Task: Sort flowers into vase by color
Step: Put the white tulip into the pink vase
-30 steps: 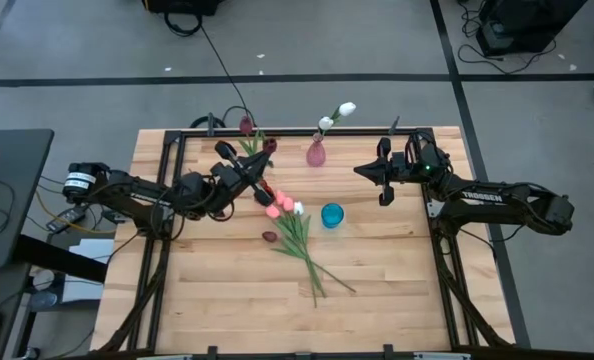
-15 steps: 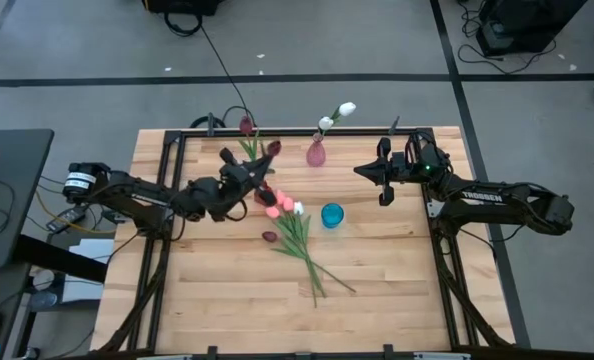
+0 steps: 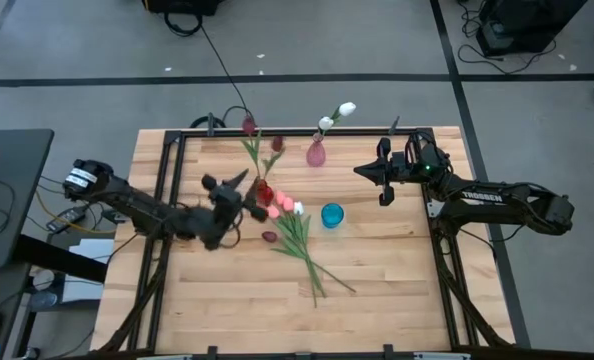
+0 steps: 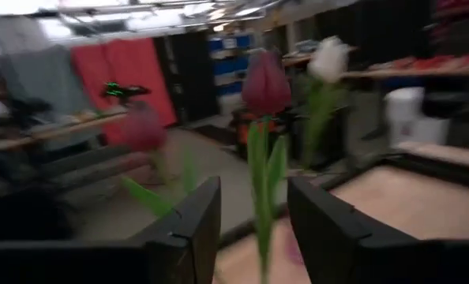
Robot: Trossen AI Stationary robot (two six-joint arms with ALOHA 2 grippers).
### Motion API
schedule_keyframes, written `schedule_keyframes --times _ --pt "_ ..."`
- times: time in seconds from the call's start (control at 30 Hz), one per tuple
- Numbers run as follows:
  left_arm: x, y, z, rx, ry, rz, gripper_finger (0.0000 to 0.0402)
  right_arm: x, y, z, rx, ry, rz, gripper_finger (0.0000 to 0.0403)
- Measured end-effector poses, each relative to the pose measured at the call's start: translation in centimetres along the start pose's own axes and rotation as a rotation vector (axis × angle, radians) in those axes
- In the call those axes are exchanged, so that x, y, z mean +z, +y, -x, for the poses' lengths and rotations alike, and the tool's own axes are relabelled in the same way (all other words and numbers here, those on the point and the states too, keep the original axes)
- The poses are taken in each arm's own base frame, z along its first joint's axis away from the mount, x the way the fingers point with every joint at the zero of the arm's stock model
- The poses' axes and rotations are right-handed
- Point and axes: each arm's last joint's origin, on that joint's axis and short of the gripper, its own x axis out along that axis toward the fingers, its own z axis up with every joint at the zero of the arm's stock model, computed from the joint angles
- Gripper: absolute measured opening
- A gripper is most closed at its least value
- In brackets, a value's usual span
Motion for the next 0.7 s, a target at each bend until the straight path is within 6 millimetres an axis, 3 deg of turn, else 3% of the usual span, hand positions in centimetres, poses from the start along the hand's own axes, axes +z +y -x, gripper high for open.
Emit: schedule_keyframes --times 0.17,0.37,0.57,0.7 --pt "-2.3 -2.2 2.5 -0.196 0.065 0.217 0.0154 0.0 0.0 0.0 0.000 0.000 0.001 0.0013" --pt "-6.2 -6.1 3.3 -0.465 0.385 0.421 0.0134 -0.1 0.0 0.0 0.000 0.006 -0.008 0.0013" --pt "-8.5 -9.6 2.4 -0.623 0.770 0.579 0.0121 -0.1 0.0 0.0 0.000 0.007 -0.008 0.0013" --pt "-9.8 -10.7 0.3 -0.517 1.033 0.733 0.0117 -0.1 0.0 0.0 0.000 0.012 -0.013 0.0013"
